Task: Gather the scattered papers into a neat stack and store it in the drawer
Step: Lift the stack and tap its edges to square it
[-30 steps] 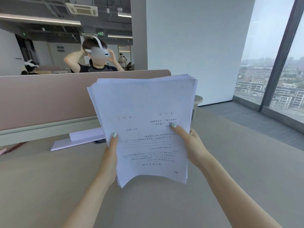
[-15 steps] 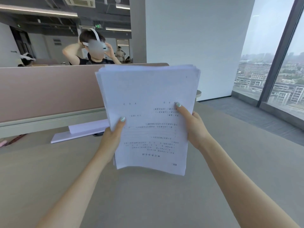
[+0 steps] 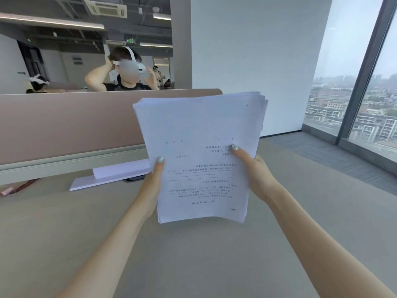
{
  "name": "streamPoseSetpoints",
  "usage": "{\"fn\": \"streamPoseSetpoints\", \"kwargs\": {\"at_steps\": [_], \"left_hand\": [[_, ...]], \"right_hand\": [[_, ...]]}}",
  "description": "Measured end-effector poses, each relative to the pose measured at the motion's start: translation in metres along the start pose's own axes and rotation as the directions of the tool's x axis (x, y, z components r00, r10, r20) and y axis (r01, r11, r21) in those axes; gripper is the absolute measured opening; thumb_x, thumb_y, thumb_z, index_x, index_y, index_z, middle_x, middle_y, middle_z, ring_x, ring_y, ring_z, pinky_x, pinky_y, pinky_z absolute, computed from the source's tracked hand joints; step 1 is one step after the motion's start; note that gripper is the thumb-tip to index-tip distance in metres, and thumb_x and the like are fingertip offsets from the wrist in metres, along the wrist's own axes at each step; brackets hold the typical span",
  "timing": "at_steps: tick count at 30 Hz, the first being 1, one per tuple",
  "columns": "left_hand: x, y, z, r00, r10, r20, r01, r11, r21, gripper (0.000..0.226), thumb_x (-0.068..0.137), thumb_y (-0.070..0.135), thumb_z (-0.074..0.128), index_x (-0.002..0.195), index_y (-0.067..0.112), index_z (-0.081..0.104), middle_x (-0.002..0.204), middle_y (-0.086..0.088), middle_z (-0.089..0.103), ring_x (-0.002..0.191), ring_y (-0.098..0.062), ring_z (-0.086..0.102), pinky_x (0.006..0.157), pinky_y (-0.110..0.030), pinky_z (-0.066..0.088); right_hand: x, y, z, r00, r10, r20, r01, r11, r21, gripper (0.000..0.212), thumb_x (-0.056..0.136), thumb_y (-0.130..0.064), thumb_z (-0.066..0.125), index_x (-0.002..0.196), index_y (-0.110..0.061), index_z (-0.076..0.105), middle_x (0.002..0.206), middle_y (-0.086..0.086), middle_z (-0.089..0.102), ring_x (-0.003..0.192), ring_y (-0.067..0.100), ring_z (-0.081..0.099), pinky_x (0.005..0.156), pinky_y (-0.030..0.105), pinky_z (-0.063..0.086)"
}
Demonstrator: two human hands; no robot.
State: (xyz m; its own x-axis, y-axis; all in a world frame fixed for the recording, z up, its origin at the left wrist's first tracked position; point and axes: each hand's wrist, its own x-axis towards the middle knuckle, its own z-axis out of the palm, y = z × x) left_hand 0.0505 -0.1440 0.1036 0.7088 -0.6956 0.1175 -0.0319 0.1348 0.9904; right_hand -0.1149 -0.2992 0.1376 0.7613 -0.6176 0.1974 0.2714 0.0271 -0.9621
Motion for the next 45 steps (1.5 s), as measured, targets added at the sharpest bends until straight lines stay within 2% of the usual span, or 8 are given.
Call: {"fn": "streamPoseSetpoints", "kwargs": {"at_steps": [7, 17, 26, 29, 31, 33, 35, 45], "left_hand": [[0.006, 0.024, -0.013, 0.986, 0.012, 0.168, -0.037, 0.988, 0.152, 0.042, 0.086, 0.063, 0.035, 0.097, 0.039, 0.067, 0.094, 0.02, 0.074, 0.104, -0.008, 0.066, 0.092, -0.036, 0.048], [0.007, 0.078, 0.021, 0.919, 0.382, -0.094, -0.38, 0.924, 0.038, 0.018, 0.09, 0.038, 0.05, 0.079, 0.033, 0.063, 0.063, 0.026, 0.07, 0.063, 0.009, 0.067, 0.056, -0.012, 0.053], [0.004, 0.03, 0.011, 0.991, 0.035, 0.131, -0.041, 0.998, 0.04, 0.025, 0.087, 0.05, 0.046, 0.095, 0.036, 0.065, 0.098, 0.02, 0.071, 0.1, -0.004, 0.064, 0.097, -0.035, 0.045], [0.003, 0.033, 0.012, 0.991, 0.02, 0.134, -0.024, 0.999, 0.032, 0.022, 0.088, 0.049, 0.046, 0.094, 0.039, 0.064, 0.092, 0.023, 0.071, 0.097, -0.001, 0.064, 0.095, -0.033, 0.045], [0.001, 0.035, 0.013, 0.989, 0.016, 0.144, -0.021, 0.999, 0.035, 0.022, 0.089, 0.048, 0.046, 0.093, 0.038, 0.065, 0.087, 0.024, 0.073, 0.094, 0.0, 0.065, 0.092, -0.032, 0.046], [0.001, 0.035, 0.012, 0.989, 0.01, 0.147, -0.014, 0.999, 0.032, 0.022, 0.088, 0.048, 0.047, 0.092, 0.038, 0.066, 0.087, 0.023, 0.074, 0.095, -0.001, 0.065, 0.093, -0.033, 0.046], [0.0, 0.035, 0.012, 0.99, 0.006, 0.143, -0.009, 1.0, 0.021, 0.022, 0.088, 0.048, 0.048, 0.092, 0.038, 0.067, 0.088, 0.022, 0.074, 0.094, 0.0, 0.066, 0.093, -0.033, 0.047], [0.001, 0.034, 0.013, 0.991, 0.016, 0.13, -0.016, 1.0, -0.001, 0.019, 0.086, 0.045, 0.053, 0.09, 0.034, 0.068, 0.087, 0.017, 0.076, 0.093, -0.006, 0.068, 0.088, -0.034, 0.05]], "right_hand": [[-0.002, 0.003, -0.015, 0.998, 0.052, 0.024, -0.051, 0.996, -0.074, 0.032, 0.086, -0.035, 0.06, 0.109, -0.013, 0.067, 0.107, 0.002, 0.074, 0.1, 0.019, 0.07, 0.084, 0.033, 0.055], [0.014, -0.036, 0.004, 0.968, -0.208, -0.142, 0.208, 0.978, -0.018, 0.011, 0.087, -0.027, 0.061, 0.092, -0.02, 0.068, 0.08, -0.01, 0.076, 0.077, 0.01, 0.072, 0.065, 0.026, 0.058], [0.008, -0.029, -0.019, 0.969, -0.203, -0.137, 0.177, 0.968, -0.18, 0.03, 0.085, -0.042, 0.057, 0.113, -0.033, 0.061, 0.125, -0.002, 0.064, 0.112, 0.013, 0.062, 0.102, 0.04, 0.045], [0.002, -0.046, -0.007, 0.763, -0.576, -0.294, 0.398, 0.777, -0.488, 0.058, 0.088, -0.03, 0.055, 0.141, -0.024, 0.033, 0.15, -0.004, 0.034, 0.132, 0.013, 0.041, 0.108, 0.032, 0.034], [-0.003, -0.062, 0.001, 0.562, -0.819, -0.118, 0.441, 0.417, -0.795, 0.063, 0.091, -0.028, 0.048, 0.147, -0.012, 0.023, 0.155, -0.003, 0.02, 0.143, 0.017, 0.024, 0.116, 0.035, 0.02], [-0.004, -0.079, 0.008, 0.687, -0.708, 0.166, 0.314, 0.083, -0.946, 0.062, 0.092, -0.04, 0.041, 0.147, -0.015, 0.024, 0.156, -0.008, 0.017, 0.146, 0.018, 0.014, 0.118, 0.042, 0.005], [-0.004, -0.089, 0.014, 0.883, -0.412, 0.224, 0.233, -0.029, -0.972, 0.064, 0.093, -0.053, 0.033, 0.147, -0.021, 0.025, 0.158, -0.009, 0.019, 0.147, 0.013, 0.012, 0.118, 0.044, 0.0], [-0.005, -0.089, 0.074, 0.829, -0.4, 0.391, 0.382, -0.105, -0.918, 0.067, 0.093, -0.052, 0.036, 0.148, -0.016, 0.021, 0.159, -0.001, 0.021, 0.145, 0.017, 0.02, 0.119, 0.042, 0.004]]}}
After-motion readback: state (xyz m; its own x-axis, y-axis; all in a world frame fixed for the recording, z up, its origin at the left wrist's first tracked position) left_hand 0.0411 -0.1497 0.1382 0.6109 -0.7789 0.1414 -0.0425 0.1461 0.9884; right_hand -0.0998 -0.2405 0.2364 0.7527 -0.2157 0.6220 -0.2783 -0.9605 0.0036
